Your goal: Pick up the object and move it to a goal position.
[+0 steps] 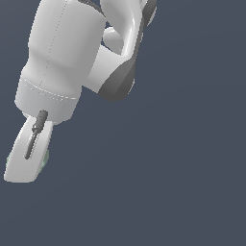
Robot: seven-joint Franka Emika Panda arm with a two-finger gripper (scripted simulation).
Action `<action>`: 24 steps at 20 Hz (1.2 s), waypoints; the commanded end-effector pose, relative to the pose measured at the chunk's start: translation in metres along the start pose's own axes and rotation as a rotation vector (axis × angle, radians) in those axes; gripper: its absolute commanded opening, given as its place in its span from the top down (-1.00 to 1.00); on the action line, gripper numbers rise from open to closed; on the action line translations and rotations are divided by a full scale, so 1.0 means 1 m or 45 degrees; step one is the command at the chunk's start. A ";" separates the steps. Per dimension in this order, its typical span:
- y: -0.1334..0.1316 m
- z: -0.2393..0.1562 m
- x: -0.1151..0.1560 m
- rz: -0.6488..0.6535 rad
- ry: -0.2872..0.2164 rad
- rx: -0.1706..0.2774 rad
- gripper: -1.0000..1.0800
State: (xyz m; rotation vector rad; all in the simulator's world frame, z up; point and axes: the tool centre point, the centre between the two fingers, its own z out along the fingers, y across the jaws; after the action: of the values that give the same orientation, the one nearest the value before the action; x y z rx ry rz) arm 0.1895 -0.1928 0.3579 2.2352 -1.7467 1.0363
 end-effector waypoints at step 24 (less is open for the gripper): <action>0.028 -0.086 0.074 0.527 0.307 -0.083 1.00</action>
State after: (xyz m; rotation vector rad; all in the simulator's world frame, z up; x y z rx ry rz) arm 0.1361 -0.2201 0.4553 1.6795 -2.1300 1.2344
